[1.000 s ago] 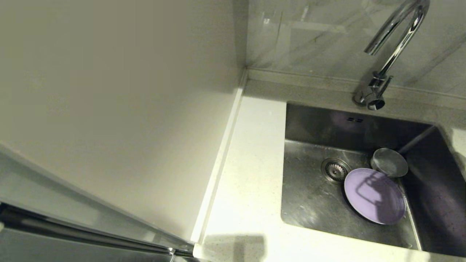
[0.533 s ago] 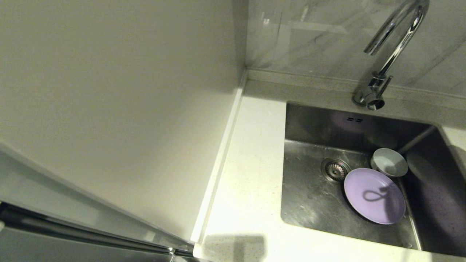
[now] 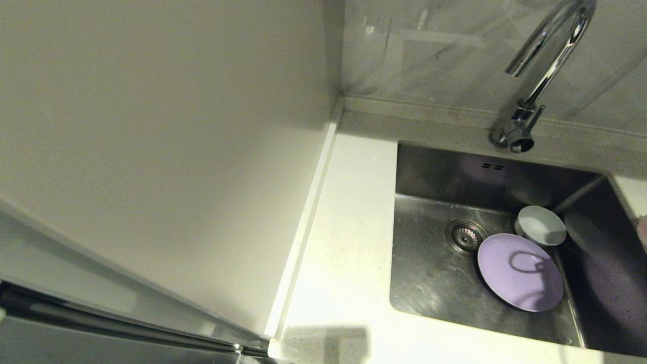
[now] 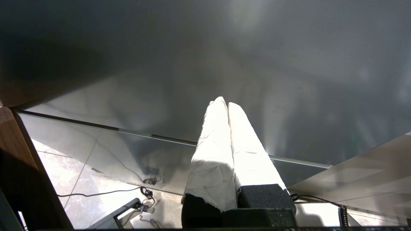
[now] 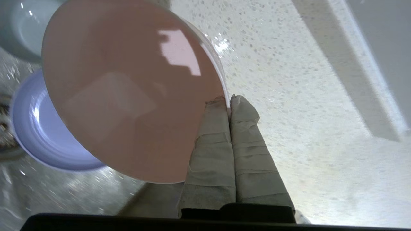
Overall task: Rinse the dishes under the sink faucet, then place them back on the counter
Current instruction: Put a bowl back to the table from the sink
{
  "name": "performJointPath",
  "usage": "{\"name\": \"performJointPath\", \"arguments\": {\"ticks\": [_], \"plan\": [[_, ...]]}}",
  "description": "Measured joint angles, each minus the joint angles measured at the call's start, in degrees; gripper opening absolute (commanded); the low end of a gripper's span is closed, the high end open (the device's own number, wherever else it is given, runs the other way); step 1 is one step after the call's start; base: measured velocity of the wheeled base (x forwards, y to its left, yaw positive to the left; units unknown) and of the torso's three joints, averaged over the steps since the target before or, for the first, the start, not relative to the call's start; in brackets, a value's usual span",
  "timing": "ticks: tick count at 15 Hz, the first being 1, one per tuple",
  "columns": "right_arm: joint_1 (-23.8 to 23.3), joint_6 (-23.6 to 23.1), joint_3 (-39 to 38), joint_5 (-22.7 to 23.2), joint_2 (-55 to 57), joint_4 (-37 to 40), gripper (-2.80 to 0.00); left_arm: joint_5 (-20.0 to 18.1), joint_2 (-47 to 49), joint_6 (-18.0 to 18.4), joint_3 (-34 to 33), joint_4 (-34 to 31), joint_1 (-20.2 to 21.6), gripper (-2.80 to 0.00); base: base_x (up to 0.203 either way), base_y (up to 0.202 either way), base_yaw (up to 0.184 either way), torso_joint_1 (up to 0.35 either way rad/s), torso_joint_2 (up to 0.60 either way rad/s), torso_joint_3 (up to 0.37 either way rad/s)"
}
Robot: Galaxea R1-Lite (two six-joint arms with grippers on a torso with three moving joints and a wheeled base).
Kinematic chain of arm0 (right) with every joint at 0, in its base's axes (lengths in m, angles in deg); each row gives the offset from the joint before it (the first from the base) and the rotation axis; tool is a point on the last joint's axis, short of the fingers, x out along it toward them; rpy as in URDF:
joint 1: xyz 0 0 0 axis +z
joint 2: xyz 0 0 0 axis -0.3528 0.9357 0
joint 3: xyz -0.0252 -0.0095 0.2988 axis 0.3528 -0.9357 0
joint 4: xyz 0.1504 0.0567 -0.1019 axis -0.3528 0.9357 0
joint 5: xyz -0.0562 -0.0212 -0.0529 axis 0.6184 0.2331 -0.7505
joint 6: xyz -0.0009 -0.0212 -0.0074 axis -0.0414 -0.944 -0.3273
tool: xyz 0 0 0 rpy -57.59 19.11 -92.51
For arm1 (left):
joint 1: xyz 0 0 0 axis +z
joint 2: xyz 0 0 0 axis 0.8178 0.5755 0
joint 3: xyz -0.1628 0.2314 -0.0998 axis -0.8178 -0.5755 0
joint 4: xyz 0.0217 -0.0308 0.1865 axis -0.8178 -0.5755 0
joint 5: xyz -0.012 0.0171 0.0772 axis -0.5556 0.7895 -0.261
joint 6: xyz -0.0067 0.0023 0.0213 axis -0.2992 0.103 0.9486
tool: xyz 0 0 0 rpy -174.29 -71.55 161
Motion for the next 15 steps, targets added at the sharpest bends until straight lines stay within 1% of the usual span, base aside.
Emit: {"name": "performJointPath", "arguments": {"ticks": [3,7,9,11,13,15], "plan": [[-0.2,3.2,6.4,0.4,4.1,0.0,-2.80,0.0,0.0,0.0,0.0,0.0,0.0,-2.80,0.000,0.000,0.000,0.000,0.00,0.000],[-2.1,3.8,16.9,0.0,9.6,-0.1,-2.80,0.0,0.0,0.0,0.0,0.0,0.0,-2.80,0.000,0.000,0.000,0.000,0.00,0.000],[-3.7,3.5,20.4,-0.9,11.8,-0.3,-2.80,0.0,0.0,0.0,0.0,0.0,0.0,-2.80,0.000,0.000,0.000,0.000,0.00,0.000],[-5.2,2.2,22.0,-2.2,13.1,-0.4,-2.80,0.0,0.0,0.0,0.0,0.0,0.0,-2.80,0.000,0.000,0.000,0.000,0.00,0.000],[-6.4,0.5,21.9,-3.5,13.9,-0.4,-2.80,0.0,0.0,0.0,0.0,0.0,0.0,-2.80,0.000,0.000,0.000,0.000,0.00,0.000],[-7.0,0.3,20.9,-5.1,14.4,-0.4,-2.80,0.0,0.0,0.0,0.0,0.0,0.0,-2.80,0.000,0.000,0.000,0.000,0.00,0.000]]}}
